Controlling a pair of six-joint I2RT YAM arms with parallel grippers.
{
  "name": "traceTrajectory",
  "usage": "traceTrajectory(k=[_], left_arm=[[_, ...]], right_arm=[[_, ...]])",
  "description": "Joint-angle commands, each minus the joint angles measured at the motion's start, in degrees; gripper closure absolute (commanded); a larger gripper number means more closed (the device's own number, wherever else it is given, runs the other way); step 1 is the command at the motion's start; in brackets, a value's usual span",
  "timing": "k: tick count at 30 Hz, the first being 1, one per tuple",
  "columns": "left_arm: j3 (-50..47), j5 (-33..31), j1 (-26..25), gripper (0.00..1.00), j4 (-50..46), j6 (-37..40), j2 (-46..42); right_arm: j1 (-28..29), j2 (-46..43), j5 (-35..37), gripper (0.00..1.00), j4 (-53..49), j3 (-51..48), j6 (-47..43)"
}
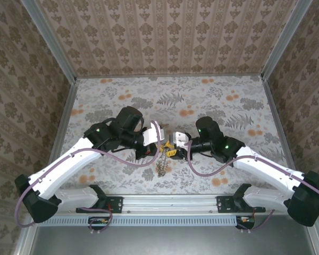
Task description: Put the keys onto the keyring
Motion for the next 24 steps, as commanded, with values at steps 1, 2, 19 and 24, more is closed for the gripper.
traceTrajectory(k=[1, 2, 19, 24], left_arm=[[0.3, 3.9, 0.2, 1.0, 3.3, 1.3, -1.4], [0.2, 3.9, 0.3, 1.0, 3.5, 1.4, -1.4], [0.4, 2.6, 0.7, 1.0, 3.0, 0.7, -0.3], [0.7, 3.1, 0.7, 1.0, 3.1, 0.8, 0.0]], right_arm=[[-0.1, -1.5, -2.8, 0.73, 4.8, -1.3, 3.5], [-0.2, -1.7, -3.1, 0.74, 5.5, -1.6, 3.9], [-0.2, -4.3, -4.7, 0.8, 0.9, -1.0, 2.7], [-0.3, -2.5, -4.5, 0.8, 1.9, -0.2, 3.0]])
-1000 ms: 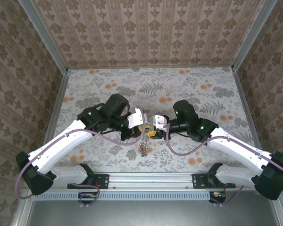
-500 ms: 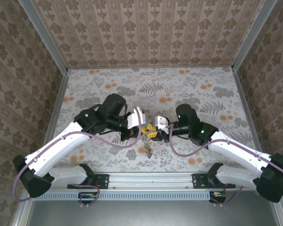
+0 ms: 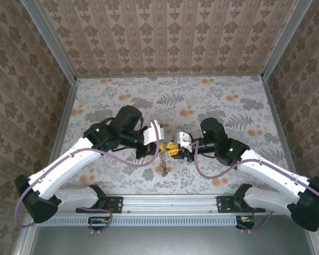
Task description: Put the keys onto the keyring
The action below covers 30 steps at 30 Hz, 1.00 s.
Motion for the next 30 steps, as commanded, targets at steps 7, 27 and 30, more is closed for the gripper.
traceTrajectory(k=[7, 27, 30], left_arm=[[0.6, 1.8, 0.5, 1.0, 1.3, 0.7, 0.2], [-0.3, 1.9, 0.9, 1.0, 1.9, 1.0, 0.3], [-0.6, 1.9, 1.0, 1.0, 1.9, 0.9, 0.1]], right_arm=[[-0.2, 1.8, -3.0, 0.89, 1.2, 1.5, 0.9], [-0.5, -0.2, -3.8, 0.92, 0.0, 0.8, 1.0], [-0.7, -0.6, -3.1, 0.82, 0.5, 0.4, 1.4]])
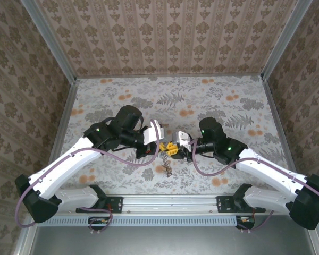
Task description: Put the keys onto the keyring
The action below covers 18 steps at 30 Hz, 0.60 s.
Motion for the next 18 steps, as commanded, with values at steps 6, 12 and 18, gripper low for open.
traceTrajectory(k=[6, 12, 18], left_arm=[[-0.7, 1.1, 0.7, 1.0, 2.1, 0.8, -0.1], [-1.2, 1.6, 0.7, 1.0, 3.2, 0.3, -0.3], [-1.2, 1.9, 0.8, 1.0, 3.3, 0.2, -0.3]], right_arm=[[-0.7, -2.3, -1.5, 0.79, 0.9, 0.0, -0.2], [-0.7, -1.0, -2.6, 0.78, 1.2, 0.5, 0.0], [-0.7, 0.2, -3.0, 0.79, 2.7, 0.7, 0.9]])
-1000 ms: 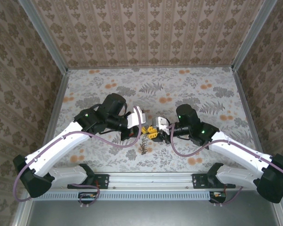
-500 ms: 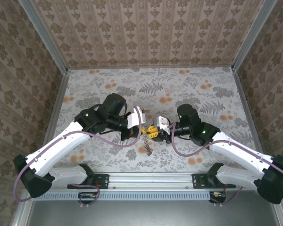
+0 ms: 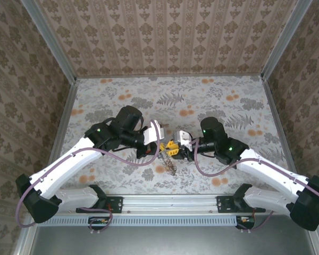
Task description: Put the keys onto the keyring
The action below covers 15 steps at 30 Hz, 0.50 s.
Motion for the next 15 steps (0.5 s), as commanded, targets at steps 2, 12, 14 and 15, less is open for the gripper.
traceTrajectory(k=[2, 12, 14, 15], left_arm=[[0.1, 1.9, 0.4, 1.0, 2.1, 0.2, -0.3], [-0.3, 1.6, 0.6, 1.0, 2.6, -0.6, -0.9], [-0.1, 0.8, 0.8, 1.0, 1.7, -0.4, -1.5], [0.1, -0.2, 1.0, 0.97, 0.4, 0.1, -2.3]], right_arm=[[-0.3, 1.2, -2.9, 0.82, 2.1, 0.9, 0.7], [-0.4, 2.3, -4.9, 1.0, 6.2, 0.8, 4.0], [-0.5, 1.9, -5.3, 1.0, 9.8, -0.4, 6.3], [-0.7, 1.6, -5.7, 1.0, 13.0, -1.6, 8.3]])
